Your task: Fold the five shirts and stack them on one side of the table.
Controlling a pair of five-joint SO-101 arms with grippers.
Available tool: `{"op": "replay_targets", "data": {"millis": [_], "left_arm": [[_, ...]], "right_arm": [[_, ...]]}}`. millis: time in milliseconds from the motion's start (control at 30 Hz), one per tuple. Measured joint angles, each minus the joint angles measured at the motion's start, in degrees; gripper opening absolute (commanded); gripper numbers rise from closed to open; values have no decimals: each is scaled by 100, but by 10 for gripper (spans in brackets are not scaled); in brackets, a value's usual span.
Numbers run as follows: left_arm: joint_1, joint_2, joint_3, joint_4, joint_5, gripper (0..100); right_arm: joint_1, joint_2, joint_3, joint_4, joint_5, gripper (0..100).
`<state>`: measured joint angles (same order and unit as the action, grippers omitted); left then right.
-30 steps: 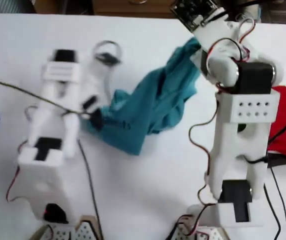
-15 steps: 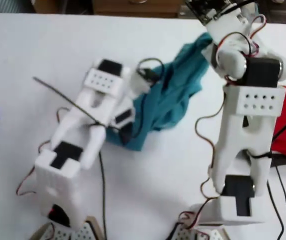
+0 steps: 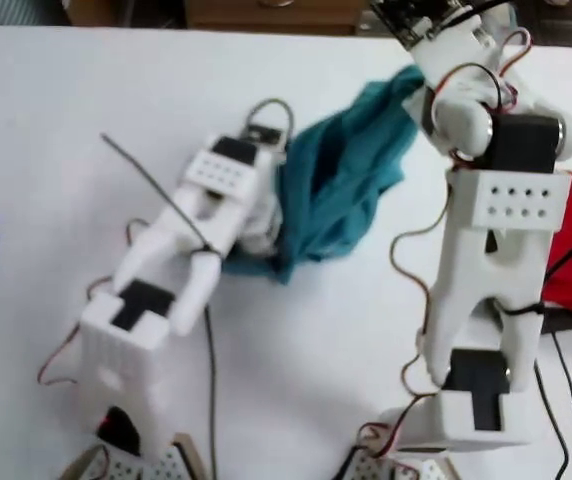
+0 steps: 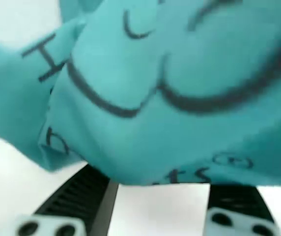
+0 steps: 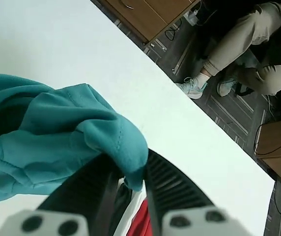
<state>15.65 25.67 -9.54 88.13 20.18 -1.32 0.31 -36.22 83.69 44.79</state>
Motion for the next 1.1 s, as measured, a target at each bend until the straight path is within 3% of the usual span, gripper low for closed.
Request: {"op": "replay_targets", "data": {"millis": [100, 300, 433, 833, 1100], "left_arm": [[149, 0, -35, 167, 448, 275], [668, 0, -791, 1064, -70, 275], [905, 9, -1046, 1204, -193, 275], [923, 615, -580, 62, -308, 273], [615, 791, -563, -325, -1002, 146]], "right_arm": [[0, 0, 0, 0, 0, 20], [0, 0, 0, 0, 0, 20], [0, 0, 0, 0, 0, 20], [0, 0, 0, 0, 0, 20], [0, 0, 0, 0, 0, 20]]}}
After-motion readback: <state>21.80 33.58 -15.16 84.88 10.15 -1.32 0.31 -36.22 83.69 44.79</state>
